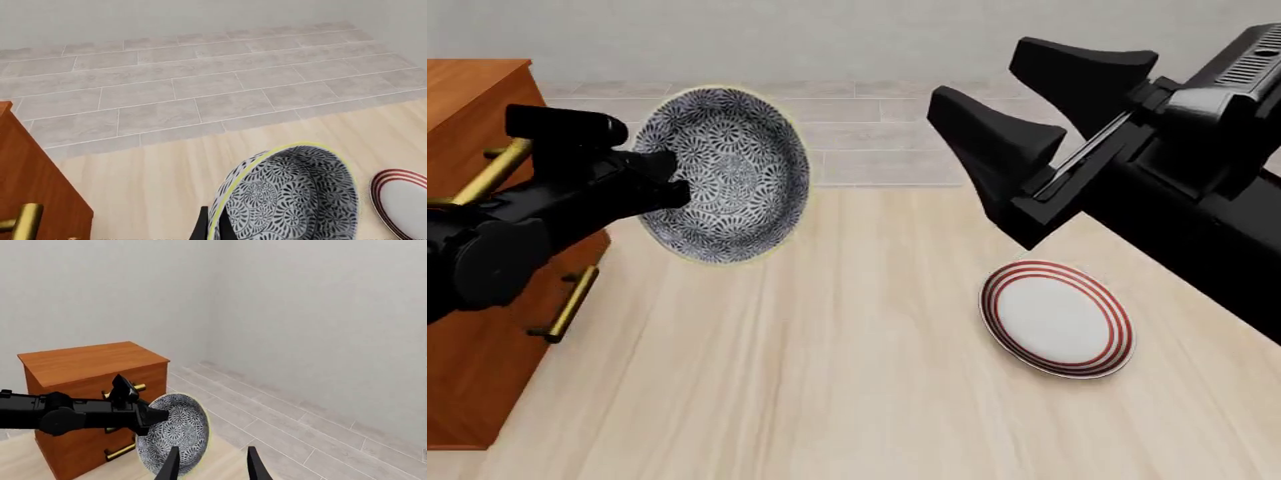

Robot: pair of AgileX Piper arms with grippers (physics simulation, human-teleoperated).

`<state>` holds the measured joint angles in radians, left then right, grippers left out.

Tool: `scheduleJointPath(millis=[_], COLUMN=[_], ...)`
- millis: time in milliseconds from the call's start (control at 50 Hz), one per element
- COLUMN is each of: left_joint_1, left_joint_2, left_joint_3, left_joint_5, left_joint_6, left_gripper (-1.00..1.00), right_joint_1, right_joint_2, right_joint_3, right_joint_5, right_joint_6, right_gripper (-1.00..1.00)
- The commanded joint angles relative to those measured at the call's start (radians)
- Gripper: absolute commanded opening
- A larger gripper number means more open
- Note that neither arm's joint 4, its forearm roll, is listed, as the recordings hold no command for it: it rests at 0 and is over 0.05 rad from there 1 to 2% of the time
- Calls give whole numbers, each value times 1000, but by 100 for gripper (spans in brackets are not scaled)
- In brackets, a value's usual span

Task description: Put the bowl on top of the cabinet.

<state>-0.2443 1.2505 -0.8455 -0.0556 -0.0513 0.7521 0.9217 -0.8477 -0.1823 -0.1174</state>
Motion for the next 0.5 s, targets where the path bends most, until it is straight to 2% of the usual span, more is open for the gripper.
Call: scheduleJointPath(millis=[20,100,120,160,200,220,240,280,300,380,400,440,500], left_joint_1=[9,1,34,15,42,90,54,67,69,79,108,77,81], left_joint_2=[3,5,4,13,9,-7,7,3,8,-1,-19,2,12], left_joint_3=[-33,-40,-37,-43,-38,-25,-38,-37,-40,-41,-33,-49,-58], left_joint_5=[52,68,91,88,105,118,115,123,132,143,148,155,174], left_joint_6=[15,9,3,-6,-11,19,-4,-6,-28,-7,22,-8,-33], left_gripper=[-100,-100,-100,-100,-100,-100,-100,-100,-100,-100,-100,-100,-100], right_joint_1=[-4,-4,-5,-4,-6,-6,-6,-6,-6,-12,-12,-14,-16], right_joint_2=[-8,-13,-15,-16,-20,-22,-25,-28,-28,-35,-39,-45,-50], right_joint_3=[-4,-6,-8,-8,-12,-14,-15,-18,-19,-26,-28,-30,-36], right_joint_5=[6,10,13,13,18,20,22,25,26,29,33,36,42], right_joint_6=[1,3,6,5,7,9,5,8,9,10,10,7,13], right_gripper=[100,100,100,100,100,100,100,100,100,100,100,100,100])
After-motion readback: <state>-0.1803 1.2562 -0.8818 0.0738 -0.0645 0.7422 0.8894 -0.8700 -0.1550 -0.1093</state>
